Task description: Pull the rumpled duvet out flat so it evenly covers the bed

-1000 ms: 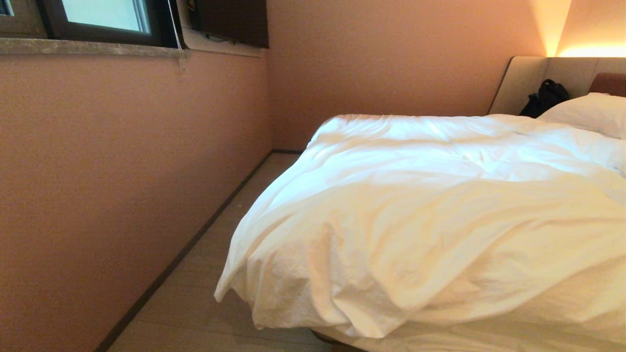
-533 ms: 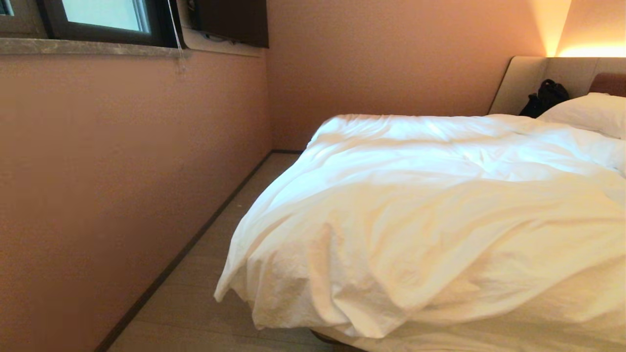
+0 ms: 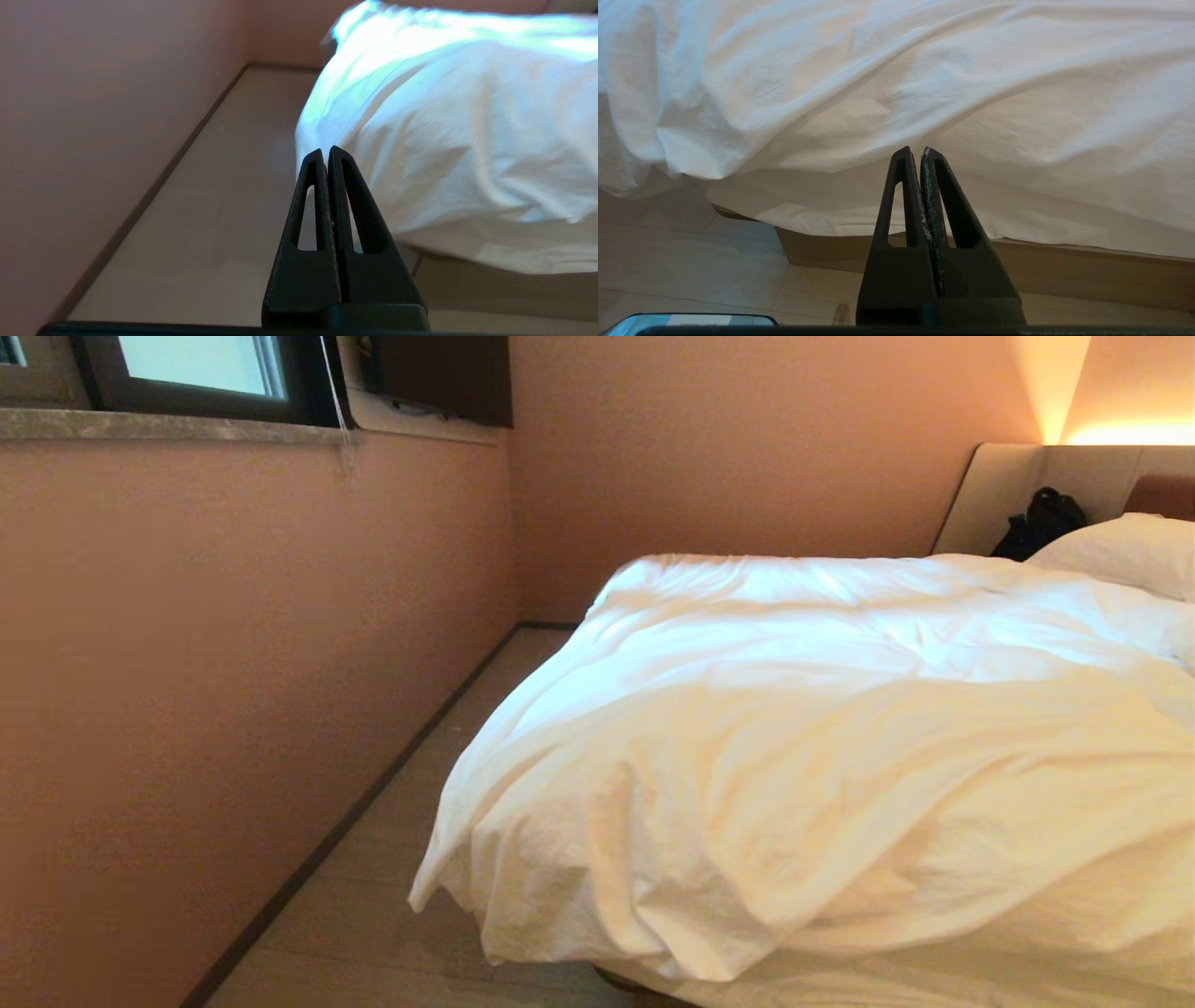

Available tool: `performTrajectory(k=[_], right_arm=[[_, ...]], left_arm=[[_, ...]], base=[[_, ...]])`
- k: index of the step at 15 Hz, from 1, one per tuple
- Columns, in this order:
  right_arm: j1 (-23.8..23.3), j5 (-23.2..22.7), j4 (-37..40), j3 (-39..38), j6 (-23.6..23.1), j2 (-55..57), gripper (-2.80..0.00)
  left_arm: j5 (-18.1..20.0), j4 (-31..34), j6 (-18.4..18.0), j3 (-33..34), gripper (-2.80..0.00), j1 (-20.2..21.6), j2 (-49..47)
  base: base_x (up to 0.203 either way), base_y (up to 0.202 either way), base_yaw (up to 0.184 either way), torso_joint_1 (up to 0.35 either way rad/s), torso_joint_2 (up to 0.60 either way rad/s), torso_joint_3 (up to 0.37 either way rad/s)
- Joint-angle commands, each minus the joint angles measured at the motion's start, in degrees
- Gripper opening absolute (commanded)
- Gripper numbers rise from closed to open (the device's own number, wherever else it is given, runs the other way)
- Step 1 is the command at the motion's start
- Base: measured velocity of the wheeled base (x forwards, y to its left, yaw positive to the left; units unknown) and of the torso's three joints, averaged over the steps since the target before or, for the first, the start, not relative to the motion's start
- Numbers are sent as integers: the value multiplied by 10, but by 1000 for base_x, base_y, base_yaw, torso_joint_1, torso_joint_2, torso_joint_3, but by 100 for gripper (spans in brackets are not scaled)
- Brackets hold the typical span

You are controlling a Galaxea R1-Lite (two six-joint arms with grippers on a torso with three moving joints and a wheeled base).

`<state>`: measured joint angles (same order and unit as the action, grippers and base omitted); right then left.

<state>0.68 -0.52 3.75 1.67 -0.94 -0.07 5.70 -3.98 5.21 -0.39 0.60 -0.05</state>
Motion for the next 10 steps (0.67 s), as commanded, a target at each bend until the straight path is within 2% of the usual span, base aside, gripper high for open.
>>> performTrajectory(k=[1, 2, 7, 10], right_arm=[[0, 0, 0, 0, 0, 1, -280], [0, 0, 0, 0, 0, 1, -280], [0, 0, 0, 0, 0, 1, -280], [0, 0, 0, 0, 0, 1, -280]], left_arm=[[-17, 17, -1, -2, -280, 0, -1], [-25, 36, -1, -4, -280, 0, -1], [-23, 36, 4, -4, -280, 0, -1], [-24, 31, 45, -1, -280, 0, -1]], base=[[0, 0, 0, 0, 0, 0], [0, 0, 0, 0, 0, 0], [0, 0, 0, 0, 0, 0], [0, 0, 0, 0, 0, 0]])
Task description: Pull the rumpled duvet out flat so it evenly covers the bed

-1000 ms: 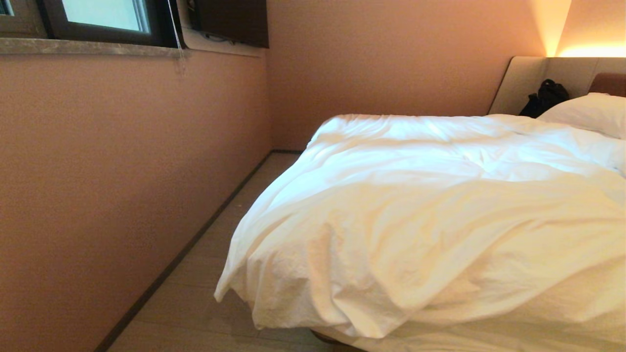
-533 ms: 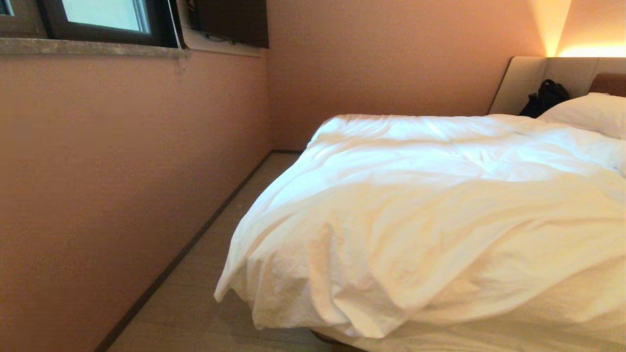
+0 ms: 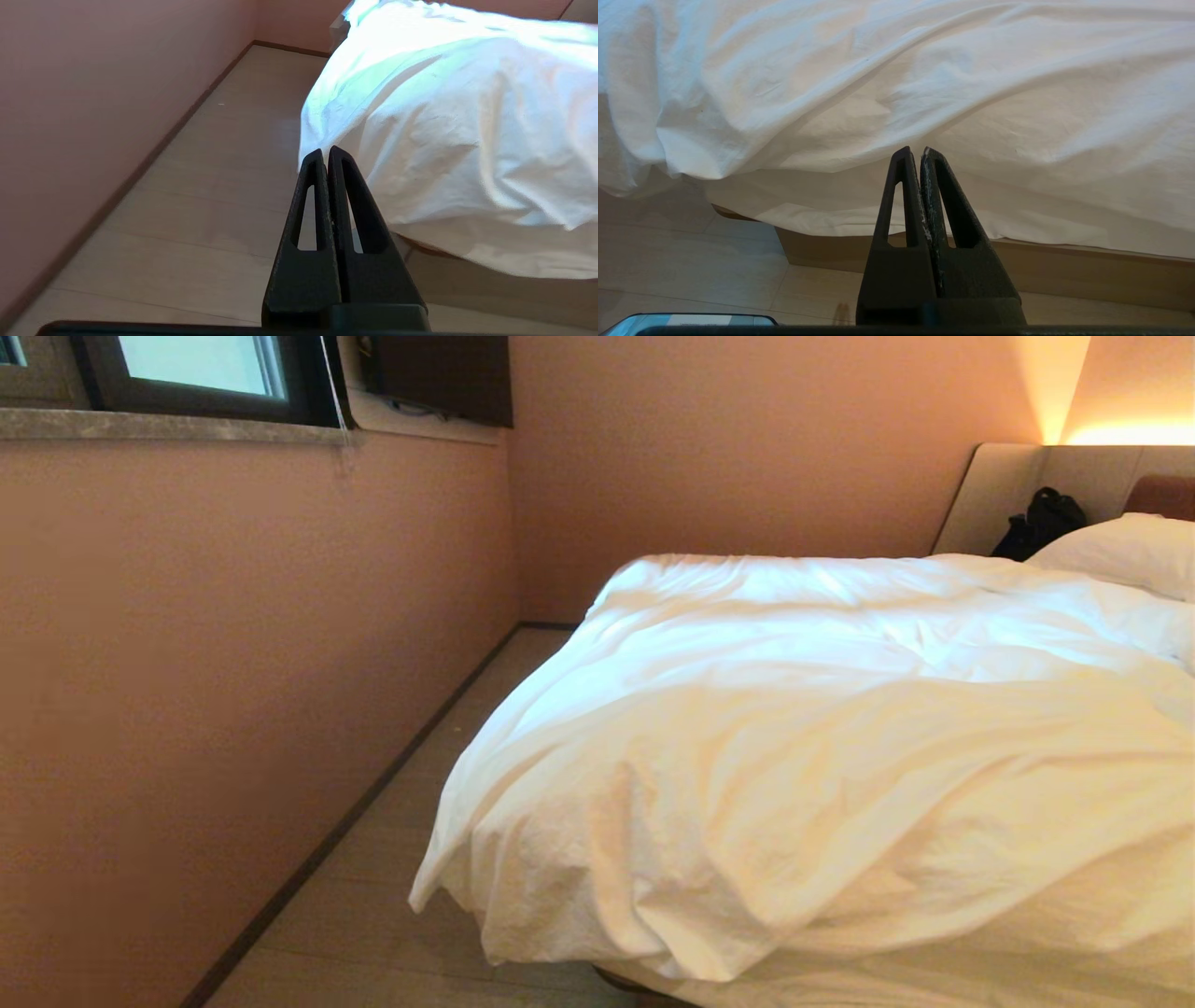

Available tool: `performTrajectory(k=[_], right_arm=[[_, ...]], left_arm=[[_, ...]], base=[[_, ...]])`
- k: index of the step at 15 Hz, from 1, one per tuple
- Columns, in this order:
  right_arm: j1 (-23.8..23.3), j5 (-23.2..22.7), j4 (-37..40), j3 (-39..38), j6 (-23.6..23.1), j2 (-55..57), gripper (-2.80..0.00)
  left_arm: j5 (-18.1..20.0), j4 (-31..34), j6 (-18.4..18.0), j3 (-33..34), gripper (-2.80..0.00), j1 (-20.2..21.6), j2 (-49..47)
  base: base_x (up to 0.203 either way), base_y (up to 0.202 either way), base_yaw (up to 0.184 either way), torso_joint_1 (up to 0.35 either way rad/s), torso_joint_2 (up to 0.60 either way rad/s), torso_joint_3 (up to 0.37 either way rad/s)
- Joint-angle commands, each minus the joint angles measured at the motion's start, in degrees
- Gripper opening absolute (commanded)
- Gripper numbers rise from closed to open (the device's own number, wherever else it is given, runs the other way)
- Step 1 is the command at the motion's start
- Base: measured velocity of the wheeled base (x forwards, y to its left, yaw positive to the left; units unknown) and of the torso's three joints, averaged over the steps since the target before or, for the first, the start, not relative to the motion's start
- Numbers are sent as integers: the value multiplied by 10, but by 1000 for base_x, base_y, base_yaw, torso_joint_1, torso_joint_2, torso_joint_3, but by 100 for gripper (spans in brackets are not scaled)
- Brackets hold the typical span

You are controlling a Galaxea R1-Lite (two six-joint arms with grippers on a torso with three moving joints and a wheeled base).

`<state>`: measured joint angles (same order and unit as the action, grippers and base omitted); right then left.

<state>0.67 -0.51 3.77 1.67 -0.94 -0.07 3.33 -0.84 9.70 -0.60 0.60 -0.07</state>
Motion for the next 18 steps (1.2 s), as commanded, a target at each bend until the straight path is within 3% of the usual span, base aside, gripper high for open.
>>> performTrajectory(k=[1, 6, 10, 12, 18], right_arm=[[0, 0, 0, 0, 0, 1, -280], [0, 0, 0, 0, -1, 1, -280], [0, -1, 1, 0, 0, 1, -280], [0, 0, 0, 0, 0, 1, -280], [0, 0, 0, 0, 0, 1, -280]], left_arm=[[0, 0, 9, 1, -280, 0, -1], [-5, 6, -1, -2, -280, 0, -2], [-8, 0, -111, -1, -280, 0, -1], [-12, 15, -185, 4, -280, 0, 0], [-12, 17, -180, 5, -280, 0, 0]], base=[[0, 0, 0, 0, 0, 0], [0, 0, 0, 0, 0, 0], [0, 0, 0, 0, 0, 0], [0, 0, 0, 0, 0, 0], [0, 0, 0, 0, 0, 0]])
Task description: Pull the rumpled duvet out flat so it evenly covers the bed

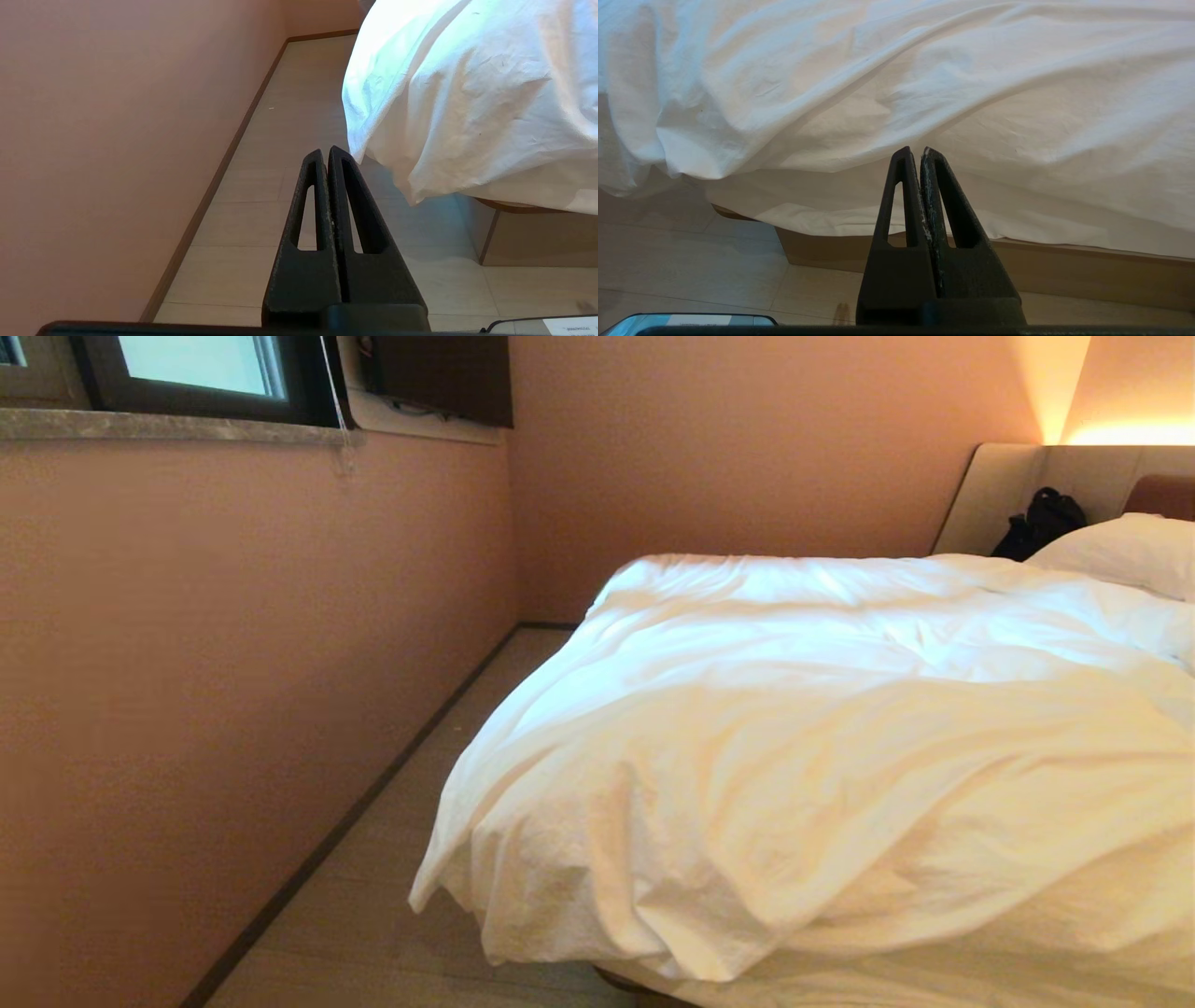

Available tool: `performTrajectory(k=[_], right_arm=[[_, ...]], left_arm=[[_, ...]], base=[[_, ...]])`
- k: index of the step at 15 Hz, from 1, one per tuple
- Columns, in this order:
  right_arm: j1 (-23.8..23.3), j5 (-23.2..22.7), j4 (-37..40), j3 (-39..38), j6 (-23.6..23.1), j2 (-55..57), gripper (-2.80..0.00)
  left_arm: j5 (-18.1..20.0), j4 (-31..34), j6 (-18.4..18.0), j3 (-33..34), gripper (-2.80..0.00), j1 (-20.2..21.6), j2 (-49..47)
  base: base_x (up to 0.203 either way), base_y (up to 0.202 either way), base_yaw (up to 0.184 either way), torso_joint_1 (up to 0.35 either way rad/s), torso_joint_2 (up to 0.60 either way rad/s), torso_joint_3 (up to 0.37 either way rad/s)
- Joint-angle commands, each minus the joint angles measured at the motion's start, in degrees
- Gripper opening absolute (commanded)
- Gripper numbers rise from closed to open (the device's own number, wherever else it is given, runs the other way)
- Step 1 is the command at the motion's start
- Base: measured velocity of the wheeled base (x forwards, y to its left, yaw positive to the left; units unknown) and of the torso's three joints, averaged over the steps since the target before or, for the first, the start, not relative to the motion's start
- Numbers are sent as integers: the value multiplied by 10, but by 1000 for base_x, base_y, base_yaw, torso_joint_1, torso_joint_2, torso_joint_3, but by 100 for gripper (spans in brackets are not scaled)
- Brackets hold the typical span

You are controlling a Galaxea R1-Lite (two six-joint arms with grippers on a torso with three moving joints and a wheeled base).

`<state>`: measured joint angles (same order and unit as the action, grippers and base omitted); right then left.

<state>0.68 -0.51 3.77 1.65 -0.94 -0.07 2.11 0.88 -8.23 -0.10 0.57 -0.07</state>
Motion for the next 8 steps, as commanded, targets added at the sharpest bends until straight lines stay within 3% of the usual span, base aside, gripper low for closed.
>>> performTrajectory(k=[1, 8], right_arm=[[0, 0, 0, 0, 0, 1, -280], [0, -1, 0, 0, 0, 1, -280]], left_arm=[[0, 0, 0, 0, -280, 0, 0], [0, 0, 1, 0, -280, 0, 0]], base=[[0, 0, 0, 0, 0, 0], [0, 0, 0, 0, 0, 0]])
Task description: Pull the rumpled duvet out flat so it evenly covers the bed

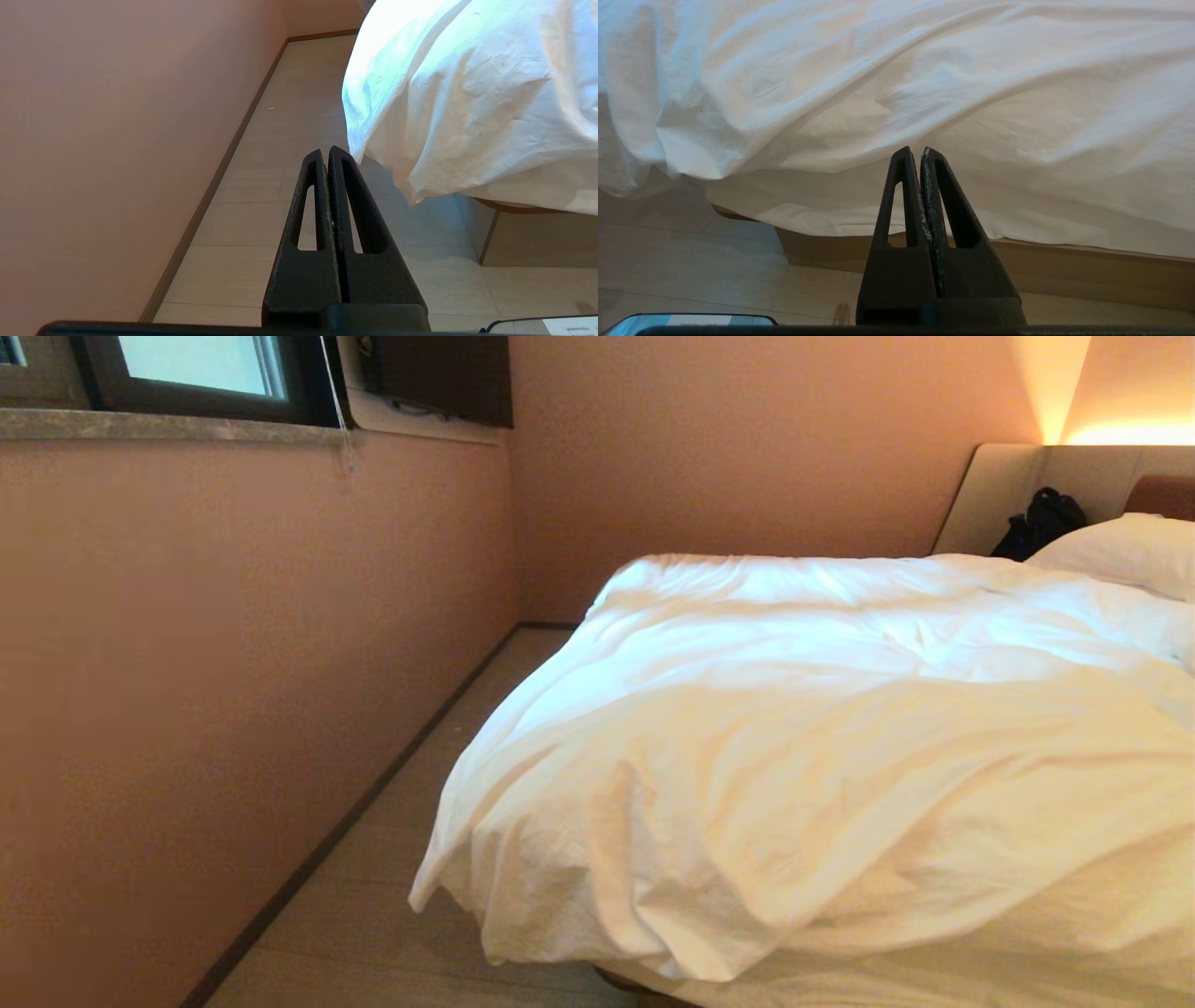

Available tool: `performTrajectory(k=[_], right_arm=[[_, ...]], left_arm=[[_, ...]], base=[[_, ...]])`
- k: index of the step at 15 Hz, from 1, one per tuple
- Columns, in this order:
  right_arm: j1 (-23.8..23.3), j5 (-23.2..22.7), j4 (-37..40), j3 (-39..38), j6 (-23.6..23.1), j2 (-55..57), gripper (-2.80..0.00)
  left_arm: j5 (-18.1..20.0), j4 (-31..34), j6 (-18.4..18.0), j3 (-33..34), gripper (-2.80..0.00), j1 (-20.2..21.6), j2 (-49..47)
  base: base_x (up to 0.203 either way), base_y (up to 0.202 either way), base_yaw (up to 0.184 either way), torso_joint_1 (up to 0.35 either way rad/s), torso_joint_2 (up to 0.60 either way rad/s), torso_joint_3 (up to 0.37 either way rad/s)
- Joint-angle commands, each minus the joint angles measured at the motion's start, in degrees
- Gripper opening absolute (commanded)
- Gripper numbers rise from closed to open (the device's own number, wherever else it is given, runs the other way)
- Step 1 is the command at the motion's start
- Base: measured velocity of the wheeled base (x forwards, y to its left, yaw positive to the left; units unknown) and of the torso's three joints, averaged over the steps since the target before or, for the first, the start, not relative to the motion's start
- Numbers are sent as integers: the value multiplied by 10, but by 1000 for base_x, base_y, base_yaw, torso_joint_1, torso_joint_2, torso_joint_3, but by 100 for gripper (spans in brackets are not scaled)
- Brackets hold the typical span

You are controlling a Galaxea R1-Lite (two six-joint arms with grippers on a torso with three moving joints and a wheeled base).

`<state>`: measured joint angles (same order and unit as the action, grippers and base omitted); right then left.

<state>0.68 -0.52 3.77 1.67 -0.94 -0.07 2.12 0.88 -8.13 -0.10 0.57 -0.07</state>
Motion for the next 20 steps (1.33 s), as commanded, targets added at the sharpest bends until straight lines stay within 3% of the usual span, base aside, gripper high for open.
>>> performTrajectory(k=[1, 14, 20], right_arm=[[0, 0, 0, 0, 0, 1, -280], [0, 0, 0, 0, 0, 1, -280], [0, -1, 0, 0, 0, 1, -280]], left_arm=[[0, 0, 0, 0, -280, 0, 0], [0, 0, 7, 0, -280, 0, 0], [0, 0, 7, 0, -280, 0, 0]], base=[[0, 0, 0, 0, 0, 0], [0, 0, 0, 0, 0, 0], [4, 143, 1, 3, 4, 4]])
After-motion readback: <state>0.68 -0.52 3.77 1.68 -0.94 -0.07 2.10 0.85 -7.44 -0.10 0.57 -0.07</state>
